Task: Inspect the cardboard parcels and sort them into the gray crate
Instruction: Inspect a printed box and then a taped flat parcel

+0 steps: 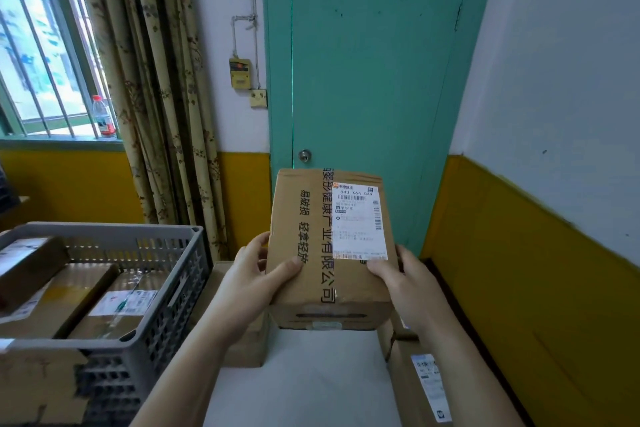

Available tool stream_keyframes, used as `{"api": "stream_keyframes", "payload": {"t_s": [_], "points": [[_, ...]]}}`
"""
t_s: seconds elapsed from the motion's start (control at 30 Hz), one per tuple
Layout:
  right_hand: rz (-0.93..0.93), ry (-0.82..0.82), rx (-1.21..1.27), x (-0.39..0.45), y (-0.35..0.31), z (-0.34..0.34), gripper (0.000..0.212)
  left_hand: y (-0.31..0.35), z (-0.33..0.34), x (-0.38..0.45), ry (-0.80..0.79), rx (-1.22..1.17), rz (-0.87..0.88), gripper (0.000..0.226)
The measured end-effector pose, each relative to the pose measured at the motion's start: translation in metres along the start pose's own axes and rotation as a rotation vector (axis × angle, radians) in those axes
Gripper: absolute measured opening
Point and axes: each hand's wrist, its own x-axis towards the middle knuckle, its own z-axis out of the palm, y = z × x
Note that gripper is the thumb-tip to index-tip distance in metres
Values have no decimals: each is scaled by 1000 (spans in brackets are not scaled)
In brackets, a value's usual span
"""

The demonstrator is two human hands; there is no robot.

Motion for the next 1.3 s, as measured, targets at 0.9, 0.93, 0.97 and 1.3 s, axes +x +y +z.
{"api": "stream_keyframes", "payload": {"t_s": [0.9, 0.93, 0.97, 1.3], "points": [[-172, 174, -160, 2, 3, 4, 35, -20, 2, 26, 182, -183, -11, 64], [-168, 168, -155, 3, 4, 4, 25, -21, 1, 27, 173, -204, -17, 58], [-153, 151, -127, 3, 3, 4, 18, -22, 0, 28, 165, -217, -25, 52], [93, 24, -59, 4, 1, 1, 99, -35, 2, 26, 138, -296, -93, 27]]}}
